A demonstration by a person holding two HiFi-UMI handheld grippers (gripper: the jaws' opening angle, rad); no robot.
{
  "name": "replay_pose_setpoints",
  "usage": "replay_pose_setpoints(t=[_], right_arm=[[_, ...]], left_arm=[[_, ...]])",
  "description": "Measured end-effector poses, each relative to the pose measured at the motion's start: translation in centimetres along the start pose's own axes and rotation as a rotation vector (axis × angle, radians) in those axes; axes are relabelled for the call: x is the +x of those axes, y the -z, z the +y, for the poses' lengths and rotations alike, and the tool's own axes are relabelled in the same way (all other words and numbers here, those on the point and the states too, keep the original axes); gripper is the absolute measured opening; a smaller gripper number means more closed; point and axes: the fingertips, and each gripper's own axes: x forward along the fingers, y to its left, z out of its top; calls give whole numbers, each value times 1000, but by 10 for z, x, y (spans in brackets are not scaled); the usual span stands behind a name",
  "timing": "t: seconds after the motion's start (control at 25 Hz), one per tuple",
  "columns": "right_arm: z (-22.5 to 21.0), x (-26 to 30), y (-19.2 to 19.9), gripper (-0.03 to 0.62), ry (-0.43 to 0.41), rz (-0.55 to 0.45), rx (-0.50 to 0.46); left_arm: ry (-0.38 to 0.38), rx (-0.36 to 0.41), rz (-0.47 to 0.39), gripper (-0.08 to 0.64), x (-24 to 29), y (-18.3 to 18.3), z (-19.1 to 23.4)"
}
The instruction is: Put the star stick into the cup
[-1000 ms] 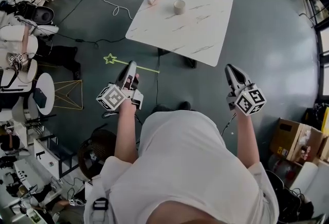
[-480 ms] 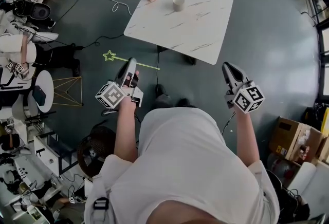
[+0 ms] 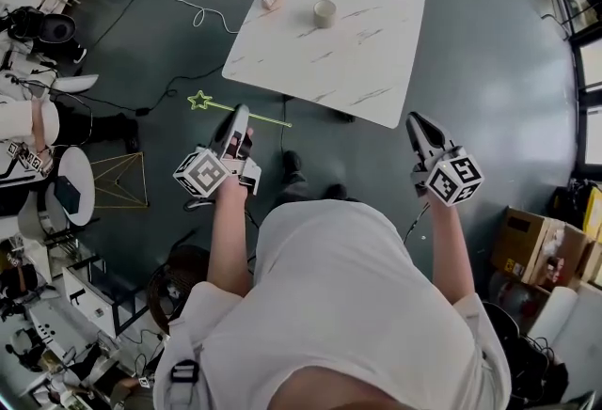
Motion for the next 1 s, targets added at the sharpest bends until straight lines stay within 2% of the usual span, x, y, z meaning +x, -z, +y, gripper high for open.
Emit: replay_pose_setpoints(t=[0.44,1.0], right_arm=[[11,75,-11,30,74,23,4],[30,127,2,29,211,63,48]], left_arm=[[68,1,67,25,54,-56,50],[159,0,203,25,102,-92,102]])
